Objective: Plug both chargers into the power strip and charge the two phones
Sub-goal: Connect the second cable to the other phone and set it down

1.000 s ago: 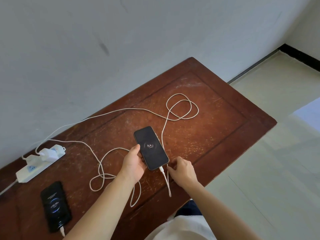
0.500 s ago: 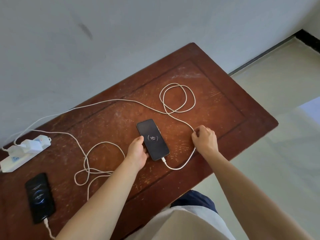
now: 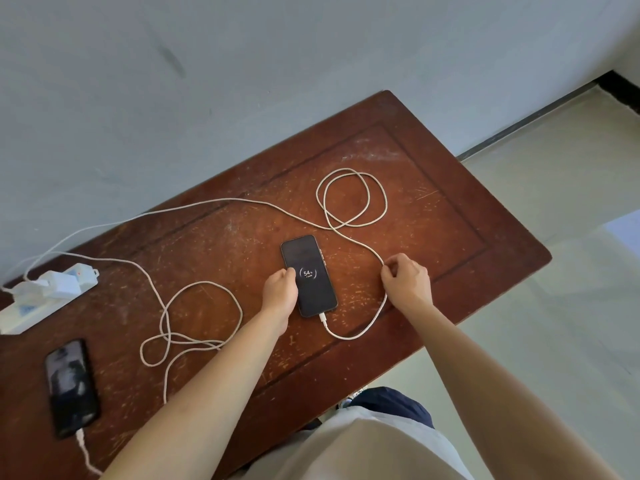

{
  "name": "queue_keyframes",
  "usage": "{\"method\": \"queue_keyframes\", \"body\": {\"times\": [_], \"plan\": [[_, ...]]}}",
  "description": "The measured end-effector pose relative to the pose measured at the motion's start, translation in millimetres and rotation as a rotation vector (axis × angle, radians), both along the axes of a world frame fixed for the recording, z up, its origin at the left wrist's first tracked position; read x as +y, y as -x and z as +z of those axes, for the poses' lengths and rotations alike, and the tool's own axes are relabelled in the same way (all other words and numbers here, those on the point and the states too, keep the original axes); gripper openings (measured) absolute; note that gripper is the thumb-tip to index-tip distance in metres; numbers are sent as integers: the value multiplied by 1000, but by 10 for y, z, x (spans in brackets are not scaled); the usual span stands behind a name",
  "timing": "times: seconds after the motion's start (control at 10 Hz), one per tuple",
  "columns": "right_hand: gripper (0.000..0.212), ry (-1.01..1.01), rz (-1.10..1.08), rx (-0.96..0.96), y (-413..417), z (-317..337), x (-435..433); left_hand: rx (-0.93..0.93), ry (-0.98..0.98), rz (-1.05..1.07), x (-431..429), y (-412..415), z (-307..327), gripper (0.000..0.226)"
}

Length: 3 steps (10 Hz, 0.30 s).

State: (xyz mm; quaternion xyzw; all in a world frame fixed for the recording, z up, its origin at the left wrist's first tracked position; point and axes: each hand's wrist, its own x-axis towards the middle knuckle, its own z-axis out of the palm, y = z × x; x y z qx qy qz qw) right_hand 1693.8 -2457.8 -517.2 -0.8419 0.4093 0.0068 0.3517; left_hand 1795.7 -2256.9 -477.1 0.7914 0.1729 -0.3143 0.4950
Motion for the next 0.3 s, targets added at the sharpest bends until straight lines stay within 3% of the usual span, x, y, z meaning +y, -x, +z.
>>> {"method": "queue_keyframes", "body": {"times": [0.1,0.2,0.3], "plan": [[17,-120,-37,30,8,72,-112,-51,22,-199,37,183,34,35],[25,-242,-42,68,26,187,-191,-119,-71,-413,77,274,58,55],[27,-97,18,-50,-145,655,-274,-258,-344,-664,258,260,-25,61]]}}
